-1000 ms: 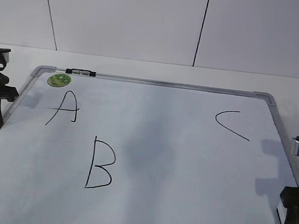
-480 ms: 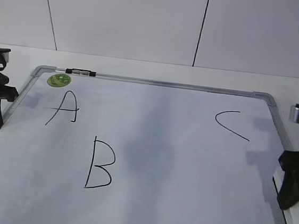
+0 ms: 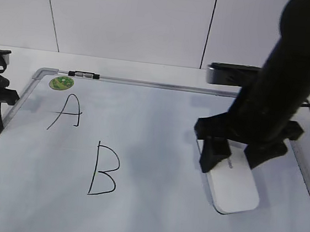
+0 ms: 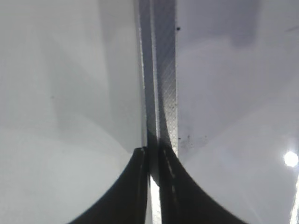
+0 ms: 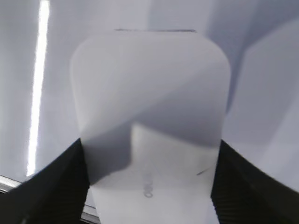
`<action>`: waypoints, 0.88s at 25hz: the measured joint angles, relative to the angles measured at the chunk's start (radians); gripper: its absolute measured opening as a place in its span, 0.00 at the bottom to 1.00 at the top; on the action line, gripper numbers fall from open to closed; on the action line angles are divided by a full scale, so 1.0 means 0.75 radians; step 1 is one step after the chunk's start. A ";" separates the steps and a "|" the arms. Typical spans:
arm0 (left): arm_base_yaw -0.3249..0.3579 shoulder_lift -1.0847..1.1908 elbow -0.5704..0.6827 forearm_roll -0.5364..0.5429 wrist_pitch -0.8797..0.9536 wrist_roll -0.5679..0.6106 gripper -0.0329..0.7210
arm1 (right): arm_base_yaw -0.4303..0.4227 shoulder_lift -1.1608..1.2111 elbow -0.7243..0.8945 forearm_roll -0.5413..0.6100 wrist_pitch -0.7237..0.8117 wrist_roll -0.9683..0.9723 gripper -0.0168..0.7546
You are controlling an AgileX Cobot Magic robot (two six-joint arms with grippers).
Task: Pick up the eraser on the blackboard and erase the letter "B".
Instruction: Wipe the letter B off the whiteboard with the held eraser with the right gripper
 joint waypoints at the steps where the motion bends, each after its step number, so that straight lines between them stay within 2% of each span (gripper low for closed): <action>1: 0.000 0.000 0.000 0.000 0.000 0.000 0.07 | 0.035 0.040 -0.036 -0.008 0.000 0.018 0.75; 5: 0.000 0.000 0.000 0.000 0.000 0.000 0.07 | 0.122 0.200 -0.198 -0.039 0.000 0.067 0.75; 12: 0.002 0.000 0.000 -0.014 0.000 0.000 0.07 | 0.203 0.512 -0.511 -0.102 0.013 0.093 0.75; 18: 0.003 0.000 0.000 -0.014 0.000 0.000 0.07 | 0.256 0.688 -0.732 -0.176 0.148 0.095 0.75; 22: 0.005 0.000 0.000 -0.014 0.000 0.000 0.07 | 0.293 0.730 -0.804 -0.209 0.191 0.093 0.75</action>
